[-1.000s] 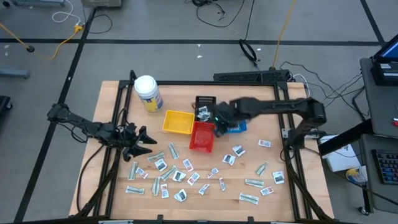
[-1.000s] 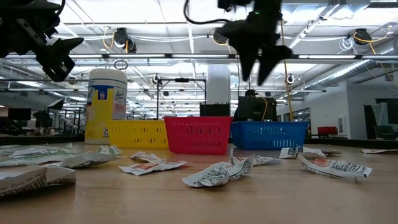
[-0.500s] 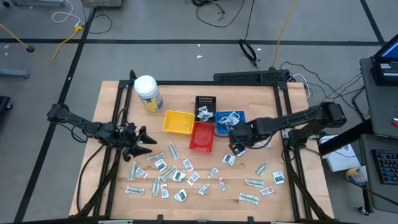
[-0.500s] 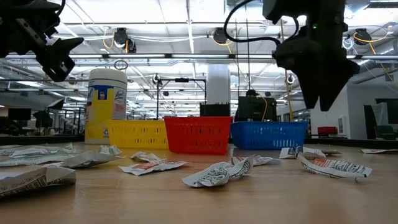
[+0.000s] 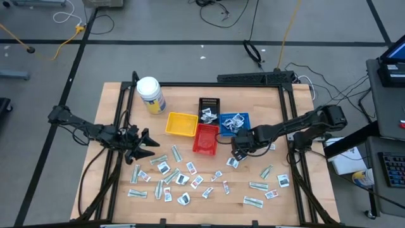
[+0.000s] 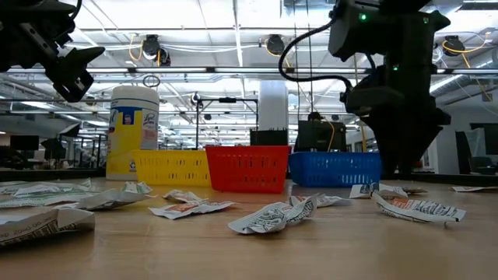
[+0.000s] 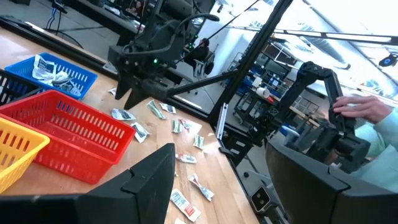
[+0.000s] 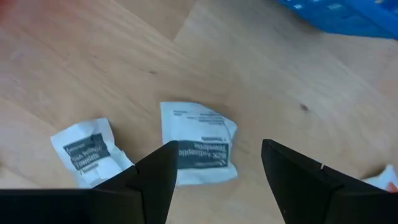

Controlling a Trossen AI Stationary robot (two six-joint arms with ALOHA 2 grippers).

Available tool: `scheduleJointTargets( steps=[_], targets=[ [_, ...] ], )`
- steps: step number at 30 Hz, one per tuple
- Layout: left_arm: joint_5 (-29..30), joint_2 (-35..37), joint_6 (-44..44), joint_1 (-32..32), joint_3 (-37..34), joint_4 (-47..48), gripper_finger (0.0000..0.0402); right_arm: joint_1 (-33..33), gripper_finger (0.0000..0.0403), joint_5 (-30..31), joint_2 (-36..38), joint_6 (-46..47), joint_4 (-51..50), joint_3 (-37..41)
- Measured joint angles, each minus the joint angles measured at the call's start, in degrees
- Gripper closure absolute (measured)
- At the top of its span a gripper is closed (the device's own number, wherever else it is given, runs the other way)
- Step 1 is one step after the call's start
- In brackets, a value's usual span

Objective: Pick & Place First Aid Supplies
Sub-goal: Put the towelette pack into the black bin

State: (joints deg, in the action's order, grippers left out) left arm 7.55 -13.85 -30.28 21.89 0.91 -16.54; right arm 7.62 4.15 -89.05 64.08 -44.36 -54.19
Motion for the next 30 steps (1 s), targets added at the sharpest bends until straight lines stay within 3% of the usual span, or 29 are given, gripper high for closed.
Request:
scheduleJointTargets(
  steps=[11,15,23,30],
  targets=[
    [0.0,0.0,0.0,0.0,0.0,0.0,0.0144,-0.1,0.0191,-4.2,-6.1,-0.5,3.9,-0.1],
    [0.0,0.0,0.0,0.0,0.0,0.0,0.0144,-0.1,0.0237,-4.3,-6.3,-0.5,3.9,-0.2],
    [0.0,0.0,0.0,0.0,0.0,0.0,0.0144,-0.1,0.0382,-4.5,-6.0,-1.3,3.8,-0.2],
    [0.0,0.0,0.0,0.0,0.0,0.0,0.0144,-0.6,0.0379,-7.6,-3.9,-4.9,-1.2,-1.9]
  ],
)
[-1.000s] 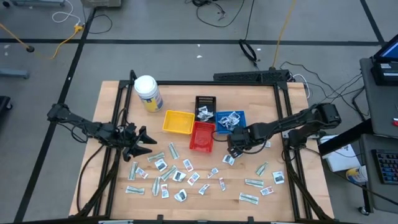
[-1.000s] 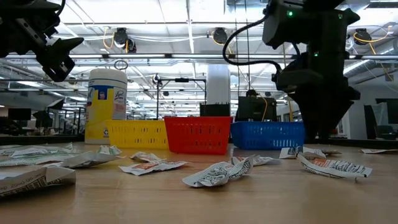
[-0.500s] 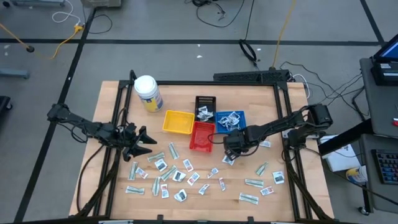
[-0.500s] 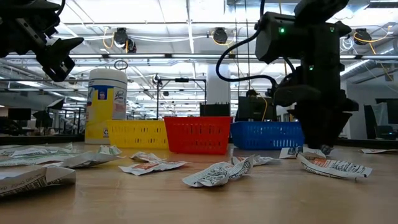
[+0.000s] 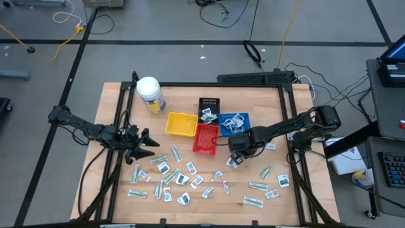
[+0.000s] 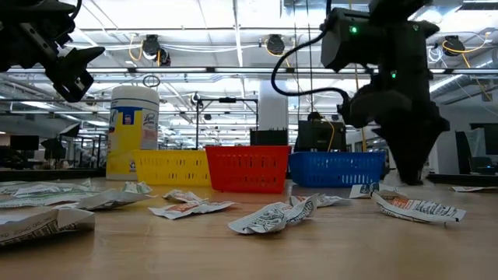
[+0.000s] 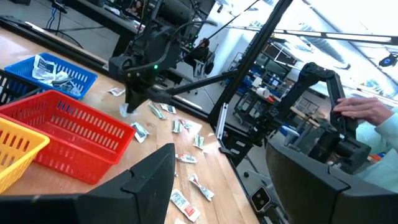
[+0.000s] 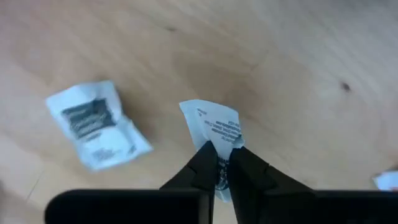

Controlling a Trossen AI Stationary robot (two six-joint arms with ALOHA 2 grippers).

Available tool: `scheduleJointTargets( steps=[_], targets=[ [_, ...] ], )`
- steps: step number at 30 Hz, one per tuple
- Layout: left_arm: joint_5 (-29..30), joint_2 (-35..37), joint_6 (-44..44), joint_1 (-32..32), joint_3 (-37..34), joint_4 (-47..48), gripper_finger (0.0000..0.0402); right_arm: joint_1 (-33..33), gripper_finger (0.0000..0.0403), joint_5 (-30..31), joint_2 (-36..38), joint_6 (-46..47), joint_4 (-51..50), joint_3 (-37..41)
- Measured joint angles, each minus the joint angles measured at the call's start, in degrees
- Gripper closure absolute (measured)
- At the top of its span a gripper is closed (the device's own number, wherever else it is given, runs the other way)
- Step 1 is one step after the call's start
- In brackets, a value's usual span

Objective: Pick & Place First Aid Supplies
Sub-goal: Put the towelette pack into the black bin

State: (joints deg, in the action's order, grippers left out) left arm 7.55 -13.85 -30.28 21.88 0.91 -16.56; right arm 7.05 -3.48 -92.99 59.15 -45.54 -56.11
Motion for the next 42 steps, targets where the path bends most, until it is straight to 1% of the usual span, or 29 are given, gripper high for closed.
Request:
scheduleJointTargets(
  steps=[6,12,18,25,30,36,42],
  targets=[
    [0.0,0.0,0.0,0.0,0.0,0.0,0.0144,-0.7,0.0396,-4.2,0.0,-9.4,-9.2,-4.5],
    [0.0,0.0,0.0,0.0,0.0,0.0,0.0144,-0.7,0.0388,-4.3,0.0,-16.3,-16.6,-10.3],
    [0.0,0.0,0.0,0.0,0.0,0.0,0.0144,-0.8,0.0393,-4.3,0.0,-21.8,-22.6,-16.0],
    [0.0,0.0,0.0,0.0,0.0,0.0,0.0144,-2.3,0.0394,-4.3,0.0,-27.1,-26.8,-20.3],
    [0.0,0.0,0.0,0.0,0.0,0.0,0.0144,-6.0,0.0394,-4.3,-1.0,-31.4,-26.6,-23.9],
    [0.0,0.0,0.0,0.0,0.0,0.0,0.0144,-11.8,0.0394,-4.0,-5.5,-38.1,-26.5,-30.3],
    [0.0,0.0,0.0,0.0,0.0,0.0,0.0144,-16.9,0.0394,-4.0,-11.6,-43.3,-27.6,-37.4]
  ],
)
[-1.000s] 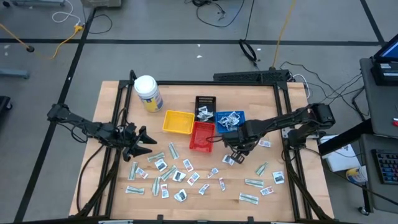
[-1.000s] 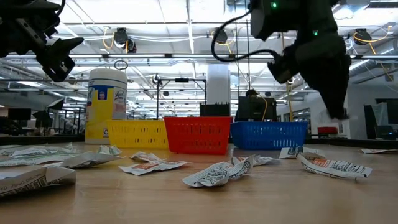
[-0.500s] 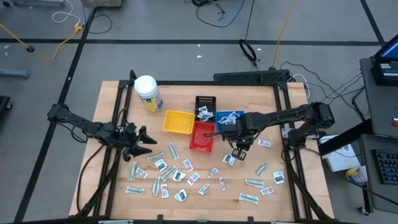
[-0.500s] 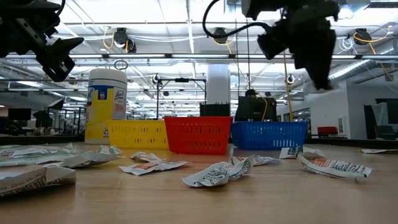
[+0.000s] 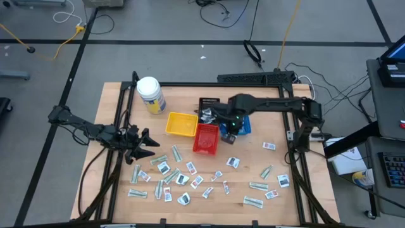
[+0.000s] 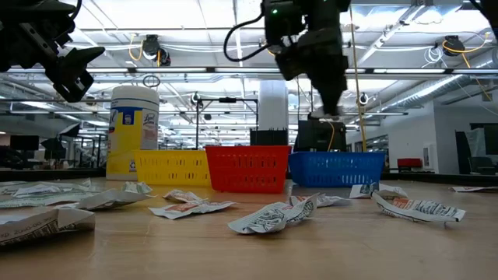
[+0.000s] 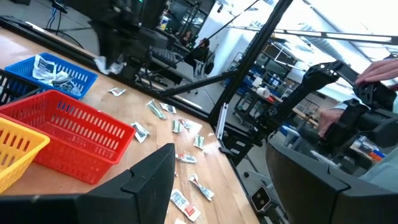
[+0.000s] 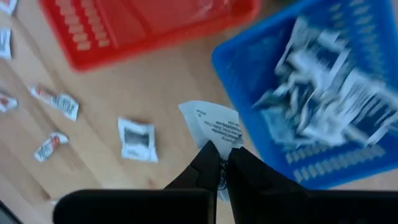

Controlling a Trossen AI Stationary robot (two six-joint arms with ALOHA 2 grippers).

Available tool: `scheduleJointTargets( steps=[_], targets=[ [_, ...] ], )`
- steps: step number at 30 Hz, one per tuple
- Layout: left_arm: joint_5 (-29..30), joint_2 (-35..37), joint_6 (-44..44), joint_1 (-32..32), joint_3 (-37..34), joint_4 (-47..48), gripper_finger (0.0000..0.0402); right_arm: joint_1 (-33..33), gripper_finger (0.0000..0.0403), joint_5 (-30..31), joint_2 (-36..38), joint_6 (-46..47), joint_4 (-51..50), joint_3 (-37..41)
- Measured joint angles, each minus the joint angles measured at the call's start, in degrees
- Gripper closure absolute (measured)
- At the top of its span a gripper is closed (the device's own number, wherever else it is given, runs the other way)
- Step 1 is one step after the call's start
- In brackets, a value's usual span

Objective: Pick & Place First Aid Supplies
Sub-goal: Put the towelette pack into the black bin

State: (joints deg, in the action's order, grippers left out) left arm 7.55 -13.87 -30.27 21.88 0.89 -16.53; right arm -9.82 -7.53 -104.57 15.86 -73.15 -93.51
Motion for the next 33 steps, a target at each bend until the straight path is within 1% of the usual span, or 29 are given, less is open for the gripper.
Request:
scheduleJointTargets(
  steps=[9,15,18,27,33],
  targets=[
    [0.0,0.0,0.0,0.0,0.0,0.0,0.0144,-6.2,0.0394,0.0,-10.9,-6.0,-4.3,-14.3],
    [0.0,0.0,0.0,0.0,0.0,0.0,0.0144,-9.4,0.0394,0.0,-18.0,-9.5,-8.1,-25.2],
    [0.0,0.0,0.0,0.0,0.0,0.0,0.0144,-10.6,0.0394,0.0,-20.6,-10.8,-9.1,-29.2],
    [0.0,0.0,0.0,0.0,0.0,0.0,0.0144,-10.1,0.0394,0.4,-26.8,-11.7,-4.1,-29.6],
    [0.0,0.0,0.0,0.0,0.0,0.0,0.0144,-9.8,0.0394,4.2,-28.9,-12.6,-0.9,-29.5]
  ],
)
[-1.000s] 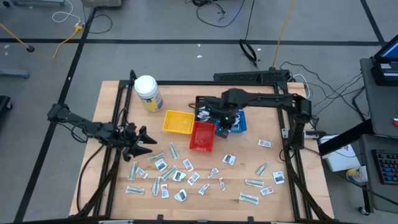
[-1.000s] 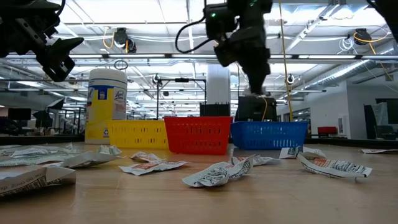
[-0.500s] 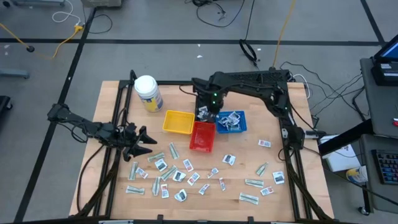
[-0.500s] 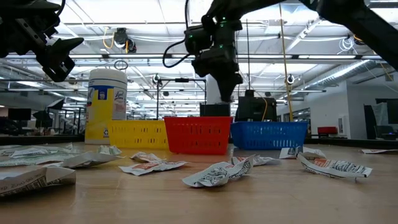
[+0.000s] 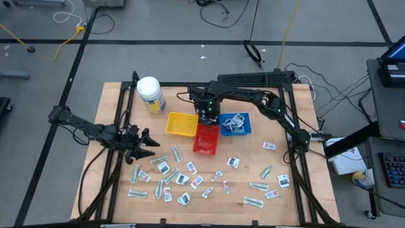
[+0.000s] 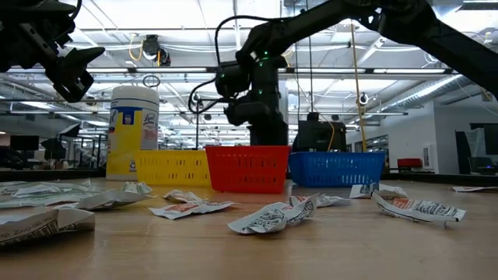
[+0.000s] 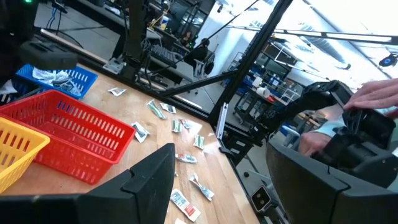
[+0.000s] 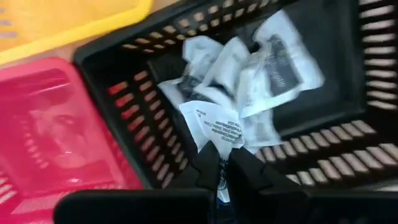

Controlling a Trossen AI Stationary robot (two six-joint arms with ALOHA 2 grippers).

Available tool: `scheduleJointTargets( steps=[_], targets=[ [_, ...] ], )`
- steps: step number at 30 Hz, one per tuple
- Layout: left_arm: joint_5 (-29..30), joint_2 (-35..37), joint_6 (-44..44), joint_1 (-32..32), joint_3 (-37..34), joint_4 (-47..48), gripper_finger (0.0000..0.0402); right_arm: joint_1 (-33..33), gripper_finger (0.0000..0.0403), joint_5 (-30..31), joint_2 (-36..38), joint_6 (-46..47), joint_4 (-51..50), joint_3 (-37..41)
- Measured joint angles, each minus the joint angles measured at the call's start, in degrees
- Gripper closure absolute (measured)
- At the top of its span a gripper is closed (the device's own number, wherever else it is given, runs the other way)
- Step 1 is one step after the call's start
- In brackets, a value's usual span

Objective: Pick & Place First Aid Supplies
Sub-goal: Put the towelette pack into the black bin

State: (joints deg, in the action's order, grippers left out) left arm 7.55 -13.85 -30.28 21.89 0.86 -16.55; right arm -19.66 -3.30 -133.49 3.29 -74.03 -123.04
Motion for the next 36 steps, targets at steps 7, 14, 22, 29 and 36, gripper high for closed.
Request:
scheduleJointTargets(
  steps=[7,14,22,29,36],
  targets=[
    [0.0,0.0,0.0,0.0,0.0,0.0,0.0144,0.3,0.0387,0.3,0.2,-3.0,3.1,-0.1],
    [0.0,0.0,0.0,0.0,0.0,0.0,0.0144,0.3,0.0310,0.2,0.3,-1.2,1.6,-0.1],
    [0.0,0.0,0.0,0.0,0.0,0.0,0.0144,0.3,0.0221,0.2,0.3,-0.8,1.5,-0.1],
    [0.0,0.0,0.0,0.0,0.0,0.0,0.0144,0.2,0.0188,0.1,0.4,-0.9,1.4,0.0],
    [0.0,0.0,0.0,0.0,0.0,0.0,0.0144,-0.2,0.0199,9.4,1.0,13.2,2.3,0.0]
  ],
)
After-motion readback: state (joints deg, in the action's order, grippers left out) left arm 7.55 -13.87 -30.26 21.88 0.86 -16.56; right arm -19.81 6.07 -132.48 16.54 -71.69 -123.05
